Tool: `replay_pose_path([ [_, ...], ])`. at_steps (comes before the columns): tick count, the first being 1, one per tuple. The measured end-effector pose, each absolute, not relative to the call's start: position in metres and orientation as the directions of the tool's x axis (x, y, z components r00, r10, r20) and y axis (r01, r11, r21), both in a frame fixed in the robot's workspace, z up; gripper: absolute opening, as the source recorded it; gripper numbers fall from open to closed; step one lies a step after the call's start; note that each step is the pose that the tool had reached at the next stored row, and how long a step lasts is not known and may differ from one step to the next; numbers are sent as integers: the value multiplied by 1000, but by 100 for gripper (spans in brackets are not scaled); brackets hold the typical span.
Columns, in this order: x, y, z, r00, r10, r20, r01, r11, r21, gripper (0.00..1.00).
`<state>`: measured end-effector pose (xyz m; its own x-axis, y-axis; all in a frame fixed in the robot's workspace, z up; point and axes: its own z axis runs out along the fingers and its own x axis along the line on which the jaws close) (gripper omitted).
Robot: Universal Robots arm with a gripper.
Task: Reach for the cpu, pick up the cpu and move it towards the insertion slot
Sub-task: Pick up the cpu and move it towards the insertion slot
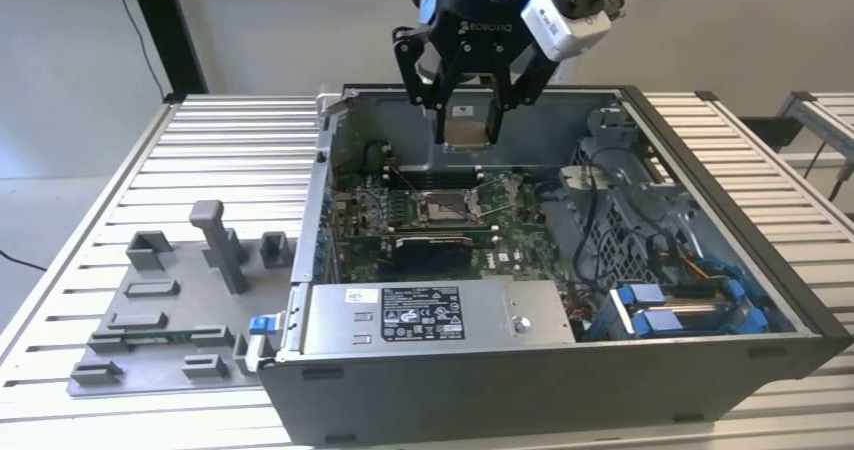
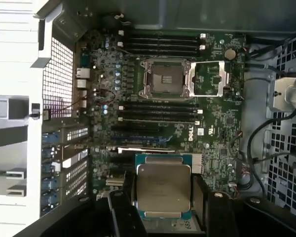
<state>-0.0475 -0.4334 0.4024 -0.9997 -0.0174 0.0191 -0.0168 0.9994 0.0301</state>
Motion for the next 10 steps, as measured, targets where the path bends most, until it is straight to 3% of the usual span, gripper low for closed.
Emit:
replay_pose_path([
  [10,-46,-388,396,-1000,-17,19,-17,1000,23,0],
])
